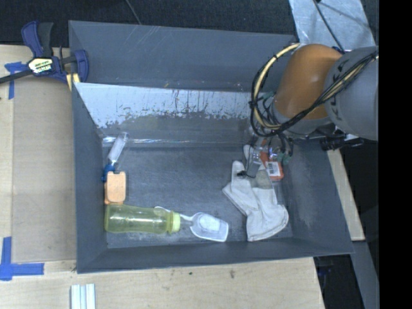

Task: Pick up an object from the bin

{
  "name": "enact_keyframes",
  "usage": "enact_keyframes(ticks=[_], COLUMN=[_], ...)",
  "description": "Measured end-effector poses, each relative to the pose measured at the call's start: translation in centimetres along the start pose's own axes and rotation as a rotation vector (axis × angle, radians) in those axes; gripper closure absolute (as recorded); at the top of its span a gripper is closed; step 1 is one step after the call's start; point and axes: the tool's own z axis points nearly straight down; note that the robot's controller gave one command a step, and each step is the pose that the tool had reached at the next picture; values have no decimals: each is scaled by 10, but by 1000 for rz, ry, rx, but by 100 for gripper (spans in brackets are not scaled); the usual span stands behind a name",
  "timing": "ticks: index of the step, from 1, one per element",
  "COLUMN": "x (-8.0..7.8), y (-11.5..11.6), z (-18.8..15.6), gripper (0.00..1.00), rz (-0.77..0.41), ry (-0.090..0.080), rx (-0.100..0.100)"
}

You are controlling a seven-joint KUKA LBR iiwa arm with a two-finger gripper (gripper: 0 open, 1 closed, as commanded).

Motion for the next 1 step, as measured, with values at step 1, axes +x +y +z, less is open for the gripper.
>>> enact_keyframes(ticks=[1], x=[-2], y=[0], z=[-42], gripper=[0], rz=[49], ry=[-5], rx=[-1])
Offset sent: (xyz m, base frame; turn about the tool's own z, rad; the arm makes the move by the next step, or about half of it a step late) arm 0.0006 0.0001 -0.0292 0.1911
